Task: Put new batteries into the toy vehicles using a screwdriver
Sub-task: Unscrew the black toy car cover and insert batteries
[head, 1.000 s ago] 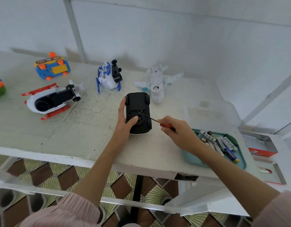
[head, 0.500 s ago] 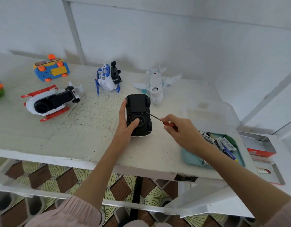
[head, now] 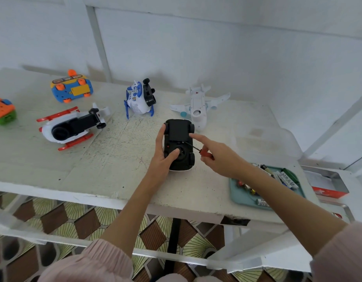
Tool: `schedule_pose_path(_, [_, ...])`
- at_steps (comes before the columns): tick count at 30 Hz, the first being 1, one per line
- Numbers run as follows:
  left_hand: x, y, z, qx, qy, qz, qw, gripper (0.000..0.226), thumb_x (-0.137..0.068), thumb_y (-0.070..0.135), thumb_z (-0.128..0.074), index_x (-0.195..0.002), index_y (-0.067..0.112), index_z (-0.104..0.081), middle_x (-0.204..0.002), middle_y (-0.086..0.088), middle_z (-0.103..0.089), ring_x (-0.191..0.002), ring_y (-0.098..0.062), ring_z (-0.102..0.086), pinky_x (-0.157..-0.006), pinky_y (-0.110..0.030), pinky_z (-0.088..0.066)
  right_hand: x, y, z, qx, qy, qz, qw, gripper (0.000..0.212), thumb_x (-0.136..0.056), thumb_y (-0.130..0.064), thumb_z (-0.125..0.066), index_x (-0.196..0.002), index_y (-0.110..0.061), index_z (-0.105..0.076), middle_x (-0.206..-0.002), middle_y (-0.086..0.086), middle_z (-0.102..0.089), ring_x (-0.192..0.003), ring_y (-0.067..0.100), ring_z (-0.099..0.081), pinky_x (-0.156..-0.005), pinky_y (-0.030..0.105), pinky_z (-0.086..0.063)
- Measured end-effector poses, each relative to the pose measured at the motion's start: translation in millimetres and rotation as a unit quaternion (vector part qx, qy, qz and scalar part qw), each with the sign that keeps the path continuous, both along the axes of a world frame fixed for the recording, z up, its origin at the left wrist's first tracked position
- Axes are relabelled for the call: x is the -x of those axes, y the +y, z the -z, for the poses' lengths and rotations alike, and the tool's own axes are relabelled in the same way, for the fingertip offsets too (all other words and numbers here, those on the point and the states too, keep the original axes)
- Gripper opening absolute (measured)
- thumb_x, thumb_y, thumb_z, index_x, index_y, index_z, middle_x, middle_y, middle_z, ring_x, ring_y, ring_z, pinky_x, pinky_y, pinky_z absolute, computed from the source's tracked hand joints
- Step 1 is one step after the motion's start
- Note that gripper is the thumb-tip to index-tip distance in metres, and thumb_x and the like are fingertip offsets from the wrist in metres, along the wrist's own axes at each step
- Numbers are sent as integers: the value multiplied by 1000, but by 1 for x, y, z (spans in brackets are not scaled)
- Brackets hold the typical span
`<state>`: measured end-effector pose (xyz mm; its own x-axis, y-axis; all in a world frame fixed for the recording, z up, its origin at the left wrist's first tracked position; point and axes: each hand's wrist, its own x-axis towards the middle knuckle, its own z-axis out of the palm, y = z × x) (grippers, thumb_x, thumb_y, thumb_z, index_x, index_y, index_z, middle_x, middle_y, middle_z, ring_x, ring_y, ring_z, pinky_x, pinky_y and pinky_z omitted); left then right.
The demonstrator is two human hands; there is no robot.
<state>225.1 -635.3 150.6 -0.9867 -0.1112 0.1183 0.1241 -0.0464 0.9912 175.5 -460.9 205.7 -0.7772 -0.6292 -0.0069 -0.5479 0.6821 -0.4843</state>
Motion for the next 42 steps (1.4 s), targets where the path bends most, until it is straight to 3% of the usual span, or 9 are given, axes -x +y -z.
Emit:
schedule_pose_path(3, [-1, 0, -1, 6, -2, 2, 1000, 71, -97, 4, -48, -142, 47, -13, -131, 11, -49, -107, -8, -64, -81, -18, -51, 4, -5, -1, -23, 17, -13, 999, 65, -90, -6, -42, -142, -38, -22, -68, -14, -38, -61, 3, -40, -62, 22, -36])
schedule_pose_path(9, [-1, 0, 2, 15, -1, -5, 1000, 72, -97, 6, -49, -144, 48, -13, -141, 3, -46, -112, -15, -62, -89, -24, -52, 9, -6, 1, -11, 37, 1, 999, 51, -95, -16, -45, -139, -39, -33, -55, -11, -41, -53, 5, -40, -55, 20, -34])
schedule_pose_path(12, [0, 1, 3, 19, 1, 0, 1000, 74, -97, 3, -48, -147, 43, -12, -136, 21, -44, -113, -7, -61, -91, -24, -50, 8, -4, 0, 1, 35, 3, 999, 50, -95, -16, -44, -138, -39, -35, -55, -11, -41, -52, 5, -39, -55, 20, -33])
schedule_pose_path(18, [0, 1, 2, 21, 7, -7, 1000, 73, -97, 7, -50, -137, 57, -17, -147, -3, -42, -117, -19, -59, -98, -33, -50, 6, 1, -1, 12, 46, 7, 999, 49, -96, -16, -43, -138, -38, -36, -55, -11, -41, -52, 6, -39, -57, 25, -35])
schedule_pose_path(24, [0, 1, 5, 12, 13, -7, 1000, 73, -96, 4, -49, -139, 53, -16, -148, -2, -41, -117, -17, -59, -83, -16, -50, 1, 7, -1, 17, 45, 1, 999, 48, -96, -16, -43, -138, -38, -37, -56, -10, -43, -52, 6, -40, -54, 20, -33])
schedule_pose_path(33, [-1, 3, 6, -8, 21, -16, 1000, 74, -96, -1, -47, -142, 49, -17, -145, 2, -40, -117, -15, -58, -81, -16, -51, -8, 42, -9, 19, 42, 19, 999, 49, -94, -16, -48, -134, -43, -40, -57, -15, -43, -51, 4, -39, -57, 22, -34])
schedule_pose_path(38, [1, 2, 7, -20, 21, -26, 999, 74, -96, -3, -46, -148, 39, -14, -141, 5, -42, -112, -9, -60, -78, -17, -52, -10, 62, -12, -3, 49, 38, 998, 49, -94, -16, -47, -134, -43, -39, -57, -13, -42, -51, 6, -37, -57, 26, -35])
schedule_pose_path(42, [1, 3, 7, -22, 28, -49, 998, 73, -96, -2, -46, -146, 42, -15, -139, 9, -42, -115, -8, -58, -80, -18, -54, -9, 72, -11, -48, 54, 64, 995, 48, -96, -17, -44, -136, -44, -37, -60, -13, -44, -52, 6, -38, -57, 27, -36])
